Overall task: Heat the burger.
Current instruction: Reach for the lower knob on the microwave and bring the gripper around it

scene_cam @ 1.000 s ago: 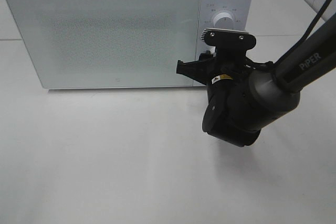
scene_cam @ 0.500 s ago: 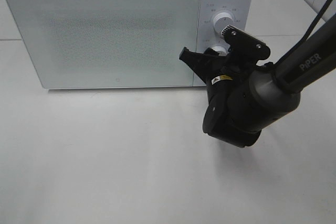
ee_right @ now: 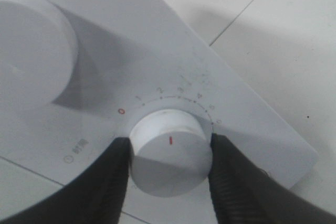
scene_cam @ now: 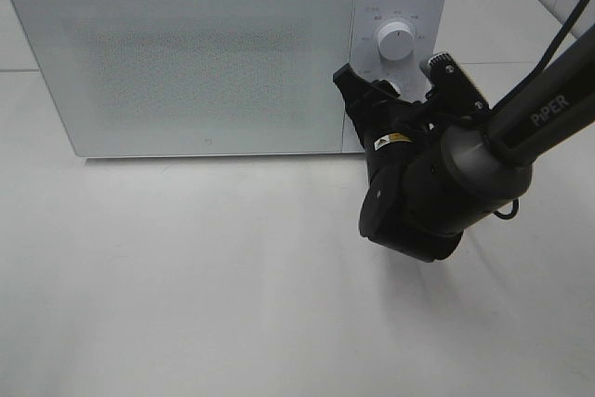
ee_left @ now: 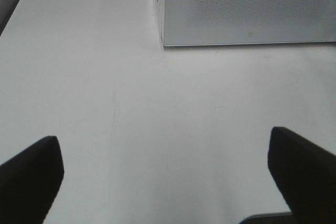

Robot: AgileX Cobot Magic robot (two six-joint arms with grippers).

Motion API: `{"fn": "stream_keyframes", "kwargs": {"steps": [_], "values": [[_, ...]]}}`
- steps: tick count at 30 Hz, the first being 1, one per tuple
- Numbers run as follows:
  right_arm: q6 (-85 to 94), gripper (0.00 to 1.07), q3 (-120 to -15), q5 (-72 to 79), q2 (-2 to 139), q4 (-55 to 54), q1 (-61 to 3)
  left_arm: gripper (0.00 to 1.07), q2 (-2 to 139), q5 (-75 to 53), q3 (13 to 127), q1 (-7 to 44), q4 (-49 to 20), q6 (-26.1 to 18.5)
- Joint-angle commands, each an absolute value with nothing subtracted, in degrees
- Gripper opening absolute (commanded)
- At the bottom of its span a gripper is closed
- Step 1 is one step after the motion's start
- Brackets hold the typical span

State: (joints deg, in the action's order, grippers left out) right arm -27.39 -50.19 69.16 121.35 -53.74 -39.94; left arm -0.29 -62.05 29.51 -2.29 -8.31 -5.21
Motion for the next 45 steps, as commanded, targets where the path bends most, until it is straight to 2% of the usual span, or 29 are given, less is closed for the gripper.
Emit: {"fn": "stream_keyframes", "kwargs": {"steps": [1,45], "values": [[-33.06,0.06,-51.22,79.53,120.95,-50.88,-39.53,0.98,-1.26,-61.31,29.51,-2.46,-8.42,-4.81],[-79.24,0.07,-51.22,78.27,120.95,-53.46,-39.53,0.98,-1.26,-61.31,29.51,-2.46,-8.42,-4.81]]}}
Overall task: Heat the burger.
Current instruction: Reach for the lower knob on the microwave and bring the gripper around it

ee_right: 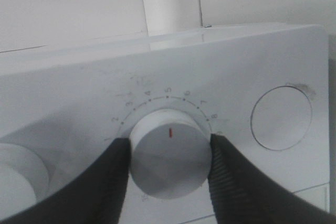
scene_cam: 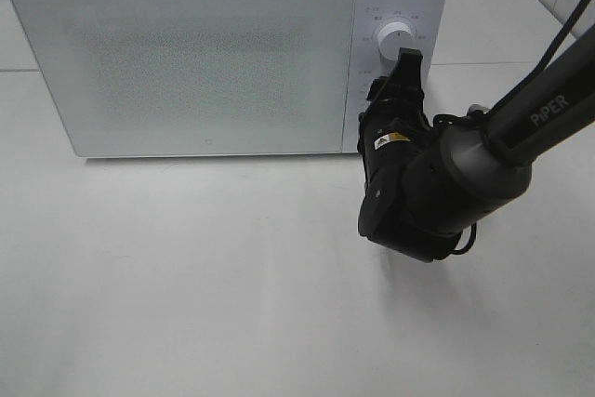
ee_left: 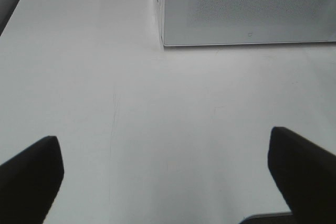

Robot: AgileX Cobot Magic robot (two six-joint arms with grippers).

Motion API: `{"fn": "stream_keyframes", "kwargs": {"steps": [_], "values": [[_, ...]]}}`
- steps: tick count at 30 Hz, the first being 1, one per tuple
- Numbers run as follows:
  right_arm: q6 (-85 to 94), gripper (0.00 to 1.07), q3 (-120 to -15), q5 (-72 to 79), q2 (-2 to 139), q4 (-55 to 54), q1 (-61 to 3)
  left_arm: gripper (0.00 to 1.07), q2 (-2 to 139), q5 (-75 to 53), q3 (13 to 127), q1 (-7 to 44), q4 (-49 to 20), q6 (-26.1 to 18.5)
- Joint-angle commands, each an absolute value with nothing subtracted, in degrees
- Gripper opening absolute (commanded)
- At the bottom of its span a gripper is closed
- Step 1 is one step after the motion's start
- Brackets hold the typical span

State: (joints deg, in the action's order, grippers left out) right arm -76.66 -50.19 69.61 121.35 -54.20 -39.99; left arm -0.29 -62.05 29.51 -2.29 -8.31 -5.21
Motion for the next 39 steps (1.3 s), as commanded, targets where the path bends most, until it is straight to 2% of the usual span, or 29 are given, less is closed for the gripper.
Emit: {"fn": "stream_keyframes", "kwargs": {"steps": [1,12,20,26,27,28,30,31,32,33,35,39], "values": [[-79.24,0.07,-51.22,78.27,120.95,-53.46,-39.53,0.98,-1.26,-61.31,29.51,-2.46,-8.42,-4.81],[-79.24,0.07,-51.22,78.27,120.95,-53.40,-39.53,0.98,-1.26,-61.31,29.51,-2.46,-8.42,-4.81],[-74.54,0.11,-51.22,78.27,120.95,-53.40,-39.53,0.98,-1.26,-61.31,29.51,-2.46,-8.42,-4.81],[-70.99,0.21,-51.17,78.15,120.95,-56.44,-39.53,0.98,-1.26,-61.31,29.51,-2.46,-8.42,-4.81],[-70.87,0.26,-51.11,77.98,120.95,-57.18,-39.53,0.98,-1.26,-61.31,29.51,-2.46,-8.42,-4.81],[-70.87,0.26,-51.11,77.98,120.95,-57.18,-39.53,0.98,-1.26,-61.31,29.51,-2.46,-8.42,-4.81],[-69.79,0.35,-50.42,76.72,120.32,-59.42,-39.53,0.98,-1.26,-61.31,29.51,-2.46,-8.42,-4.81],[-69.79,0.35,-50.42,76.72,120.32,-59.42,-39.53,0.98,-1.26,-61.31,29.51,-2.46,-8.42,-4.81],[-68.30,0.41,-49.73,76.60,119.63,-59.59,-39.53,0.98,-1.26,-61.31,29.51,-2.46,-8.42,-4.81],[-68.30,0.41,-49.73,76.60,119.63,-59.59,-39.53,0.98,-1.26,-61.31,29.51,-2.46,-8.42,-4.81],[-66.46,0.49,-48.64,75.69,118.66,-59.59,-39.53,0.98,-1.26,-61.31,29.51,-2.46,-8.42,-4.81],[-66.06,0.53,-47.73,72.08,117.91,-59.59,-39.53,0.98,-1.26,-61.31,29.51,-2.46,-8.42,-4.81]]}}
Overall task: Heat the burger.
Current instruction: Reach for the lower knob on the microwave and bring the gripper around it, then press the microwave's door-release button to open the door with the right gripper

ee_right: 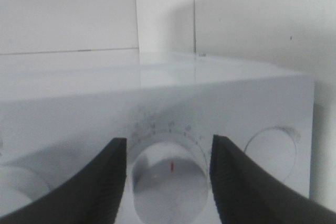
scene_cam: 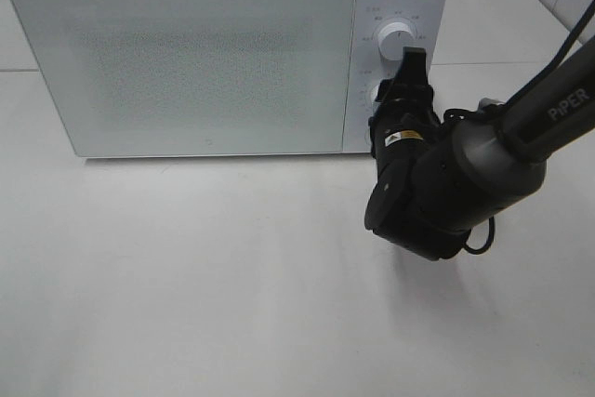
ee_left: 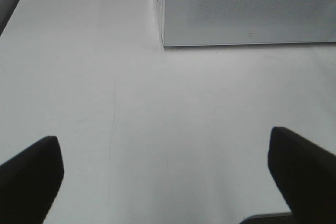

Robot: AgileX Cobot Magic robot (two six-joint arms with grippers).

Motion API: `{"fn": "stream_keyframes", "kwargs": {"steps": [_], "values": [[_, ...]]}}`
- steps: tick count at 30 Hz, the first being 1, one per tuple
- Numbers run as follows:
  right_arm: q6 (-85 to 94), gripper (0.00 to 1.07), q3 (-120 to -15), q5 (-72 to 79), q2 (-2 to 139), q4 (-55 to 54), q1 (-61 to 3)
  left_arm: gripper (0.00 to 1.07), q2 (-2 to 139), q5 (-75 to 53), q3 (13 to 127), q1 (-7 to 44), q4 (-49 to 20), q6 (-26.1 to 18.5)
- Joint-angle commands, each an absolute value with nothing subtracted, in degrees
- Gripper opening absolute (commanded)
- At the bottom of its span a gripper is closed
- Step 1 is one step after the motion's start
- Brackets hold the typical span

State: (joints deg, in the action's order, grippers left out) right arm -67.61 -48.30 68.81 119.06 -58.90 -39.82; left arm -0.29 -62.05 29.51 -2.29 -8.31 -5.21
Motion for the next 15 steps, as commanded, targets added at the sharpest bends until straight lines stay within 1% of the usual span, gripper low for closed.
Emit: {"fn": "stream_keyframes", "kwargs": {"steps": [1,4,5,6,7,9,10,12,15], "values": [[-64.69,0.56,-46.81,71.51,117.23,-59.59,-39.71,0.98,-1.26,-61.31,29.51,-2.46,-8.42,-4.81],[-62.91,0.59,-45.78,70.82,116.37,-59.13,-39.71,0.98,-1.26,-61.31,29.51,-2.46,-8.42,-4.81],[-61.08,0.63,-44.81,69.50,115.22,-57.98,-39.71,0.98,-1.26,-61.31,29.51,-2.46,-8.42,-4.81],[-60.10,0.65,-44.12,68.53,114.48,-57.30,-39.71,0.98,-1.26,-61.31,29.51,-2.46,-8.42,-4.81],[-60.10,0.65,-44.12,68.53,114.48,-57.30,-39.71,0.98,-1.26,-61.31,29.51,-2.46,-8.42,-4.81],[-57.35,0.71,-42.23,65.32,111.67,-56.44,-39.71,0.98,-1.26,-61.31,29.51,-2.46,-8.42,-4.81],[-57.35,0.71,-42.23,65.32,111.67,-56.44,-39.71,0.98,-1.26,-61.31,29.51,-2.46,-8.42,-4.81],[-51.80,0.75,-39.53,60.79,107.72,-56.15,-39.71,0.98,-1.26,-61.31,29.51,-2.46,-8.42,-4.81],[-49.96,0.75,-38.79,59.42,106.51,-56.04,-39.71,0.98,-1.26,-61.31,29.51,-2.46,-8.42,-4.81]]}}
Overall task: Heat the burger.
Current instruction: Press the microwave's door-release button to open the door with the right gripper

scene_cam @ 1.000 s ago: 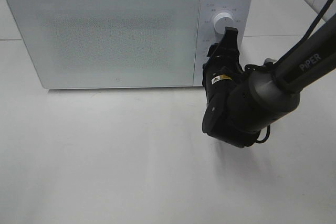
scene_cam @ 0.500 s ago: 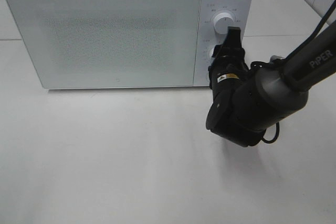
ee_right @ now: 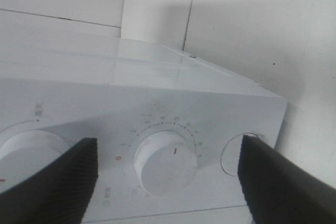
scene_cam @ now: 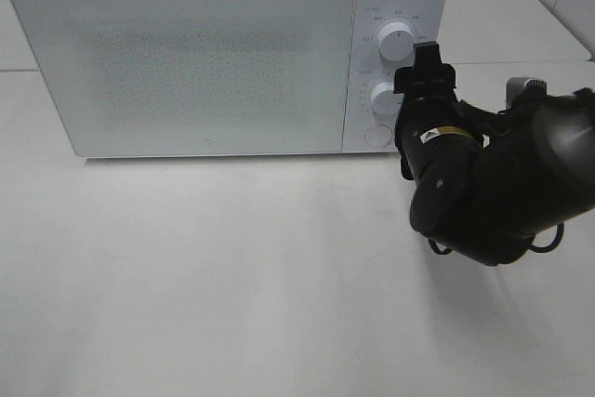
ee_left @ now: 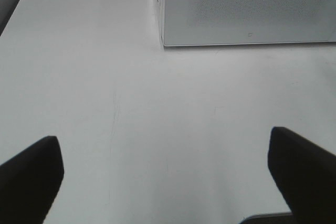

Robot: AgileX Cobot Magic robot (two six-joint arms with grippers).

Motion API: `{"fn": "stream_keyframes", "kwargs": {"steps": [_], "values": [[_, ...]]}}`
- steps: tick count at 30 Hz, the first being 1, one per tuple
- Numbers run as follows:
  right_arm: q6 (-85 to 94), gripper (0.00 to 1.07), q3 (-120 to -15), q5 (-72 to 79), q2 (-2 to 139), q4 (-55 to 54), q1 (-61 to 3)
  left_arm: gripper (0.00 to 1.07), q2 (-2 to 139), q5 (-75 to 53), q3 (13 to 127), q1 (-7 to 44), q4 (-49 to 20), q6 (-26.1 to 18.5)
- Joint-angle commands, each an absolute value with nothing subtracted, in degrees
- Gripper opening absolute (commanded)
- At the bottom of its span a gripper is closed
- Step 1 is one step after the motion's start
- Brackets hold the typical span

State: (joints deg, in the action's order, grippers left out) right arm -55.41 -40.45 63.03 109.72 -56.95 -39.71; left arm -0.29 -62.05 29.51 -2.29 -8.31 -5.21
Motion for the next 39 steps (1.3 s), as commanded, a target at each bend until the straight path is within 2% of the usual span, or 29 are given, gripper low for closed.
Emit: {"fn": "stream_keyframes", "kwargs": {"steps": [1,8,10,16,18,26,30,39], "values": [[-46.41,0.75,-37.47,57.24,104.28,-55.00,-39.71,0.98,-1.26,-61.31,29.51,-2.46,-8.42,-4.81],[-35.12,0.75,-33.46,49.62,98.09,-51.91,-39.71,0.98,-1.26,-61.31,29.51,-2.46,-8.42,-4.81],[-23.49,0.75,-32.60,40.97,94.02,-51.62,-39.59,0.98,-1.26,-61.31,29.51,-2.46,-8.42,-4.81],[-10.94,0.75,-32.60,32.60,90.24,-51.62,-39.53,0.98,-1.26,-61.31,29.51,-2.46,-8.42,-4.81],[1.95,0.75,-32.60,25.15,86.52,-51.68,-39.53,0.98,-1.26,-61.31,29.51,-2.46,-8.42,-4.81],[18.74,0.75,-32.60,11.00,82.56,-51.39,-38.85,0.98,-1.26,-61.31,29.51,-2.46,-8.42,-4.81],[19.54,0.75,-32.60,3.72,81.25,-47.73,-36.21,0.98,-1.26,-61.31,29.51,-2.46,-8.42,-4.81],[12.78,0.75,-32.60,-14.32,74.08,-29.56,-29.34,0.98,-1.26,-61.31,29.51,-2.46,-8.42,-4.81]]}}
